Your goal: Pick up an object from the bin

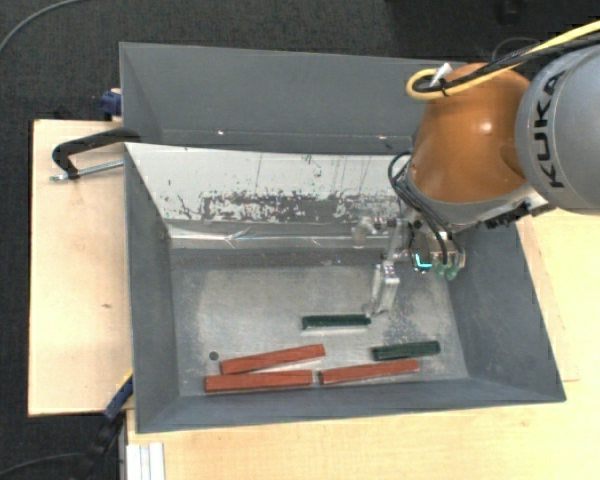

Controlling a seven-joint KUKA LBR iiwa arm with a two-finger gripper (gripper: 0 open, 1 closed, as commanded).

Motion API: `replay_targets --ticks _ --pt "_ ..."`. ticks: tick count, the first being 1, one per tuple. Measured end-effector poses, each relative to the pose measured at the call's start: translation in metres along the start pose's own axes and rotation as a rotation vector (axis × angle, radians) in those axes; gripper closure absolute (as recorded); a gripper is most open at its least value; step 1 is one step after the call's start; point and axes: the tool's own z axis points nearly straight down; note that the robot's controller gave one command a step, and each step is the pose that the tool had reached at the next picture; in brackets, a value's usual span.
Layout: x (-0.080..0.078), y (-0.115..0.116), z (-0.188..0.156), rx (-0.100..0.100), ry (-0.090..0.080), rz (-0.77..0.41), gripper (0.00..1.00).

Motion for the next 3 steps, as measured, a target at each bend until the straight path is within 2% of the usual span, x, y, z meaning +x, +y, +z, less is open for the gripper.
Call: replay_targets --ticks 1,2,3 --pt "0.041 0.013 0.113 0.000 0.001 -0.151 0.00" --pt "0.039 0.013 0.109 0.000 -0.006 -0.150 1.00" --pt "0.021 0.007 -0.064 0.004 -0.020 -0.417 1.00"
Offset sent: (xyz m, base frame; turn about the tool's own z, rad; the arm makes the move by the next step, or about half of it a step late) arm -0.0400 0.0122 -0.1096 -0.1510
